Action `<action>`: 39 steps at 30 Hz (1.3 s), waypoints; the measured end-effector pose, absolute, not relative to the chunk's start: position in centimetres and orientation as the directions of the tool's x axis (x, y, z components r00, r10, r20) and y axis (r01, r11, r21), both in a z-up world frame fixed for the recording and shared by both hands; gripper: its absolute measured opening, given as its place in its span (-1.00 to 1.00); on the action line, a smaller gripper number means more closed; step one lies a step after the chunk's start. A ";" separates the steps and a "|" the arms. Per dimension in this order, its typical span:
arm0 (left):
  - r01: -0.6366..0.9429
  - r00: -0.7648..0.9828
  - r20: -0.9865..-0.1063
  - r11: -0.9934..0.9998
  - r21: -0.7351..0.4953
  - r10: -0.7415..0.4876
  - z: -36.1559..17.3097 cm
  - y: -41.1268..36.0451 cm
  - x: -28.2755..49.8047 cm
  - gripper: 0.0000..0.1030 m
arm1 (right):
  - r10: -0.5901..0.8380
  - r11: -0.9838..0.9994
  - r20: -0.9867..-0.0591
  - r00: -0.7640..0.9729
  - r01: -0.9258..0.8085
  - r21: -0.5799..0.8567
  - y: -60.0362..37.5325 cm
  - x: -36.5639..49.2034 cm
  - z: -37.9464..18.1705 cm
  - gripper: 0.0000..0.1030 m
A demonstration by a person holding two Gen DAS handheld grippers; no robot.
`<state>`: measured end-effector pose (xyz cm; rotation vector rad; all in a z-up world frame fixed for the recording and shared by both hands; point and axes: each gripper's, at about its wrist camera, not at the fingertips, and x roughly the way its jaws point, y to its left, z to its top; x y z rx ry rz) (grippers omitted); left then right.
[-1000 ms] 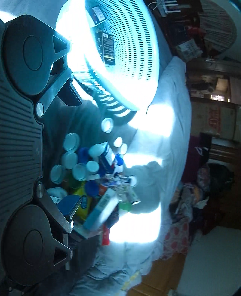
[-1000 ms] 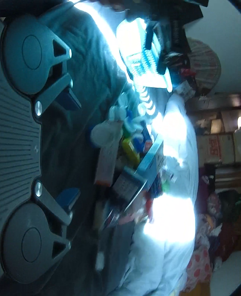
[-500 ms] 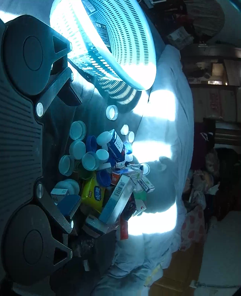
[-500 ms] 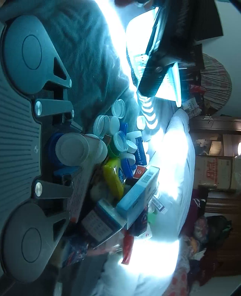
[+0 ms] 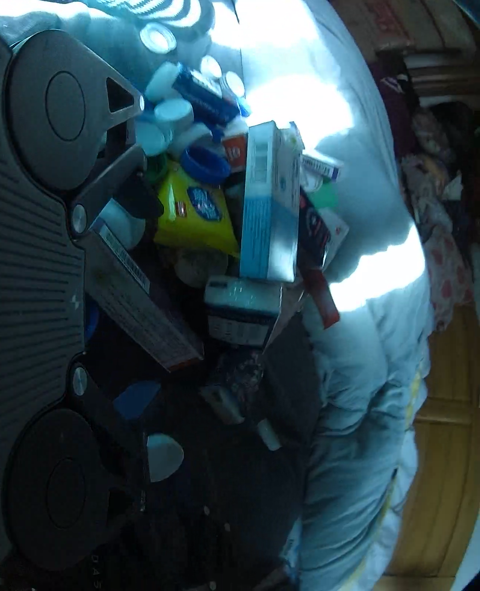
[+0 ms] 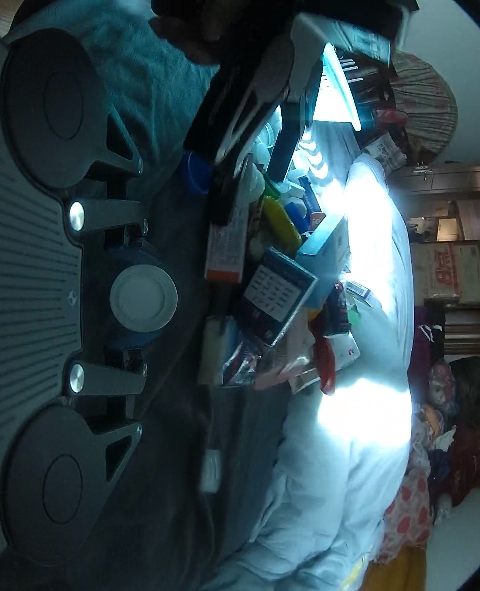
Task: Organize objects
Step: 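Grasp a white cap with the right tool while the left tool grasps a slim white box, then carry the white cap and slim white box over the basket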
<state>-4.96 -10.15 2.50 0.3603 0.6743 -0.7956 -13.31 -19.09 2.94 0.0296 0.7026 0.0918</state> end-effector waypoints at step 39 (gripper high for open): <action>0.129 0.907 -0.403 0.992 -0.010 -0.122 16.2 5.1 -7.0 -0.39 | 0.248 0.969 -0.409 0.878 -0.227 0.101 -13.8 -11.5 12.1 -0.18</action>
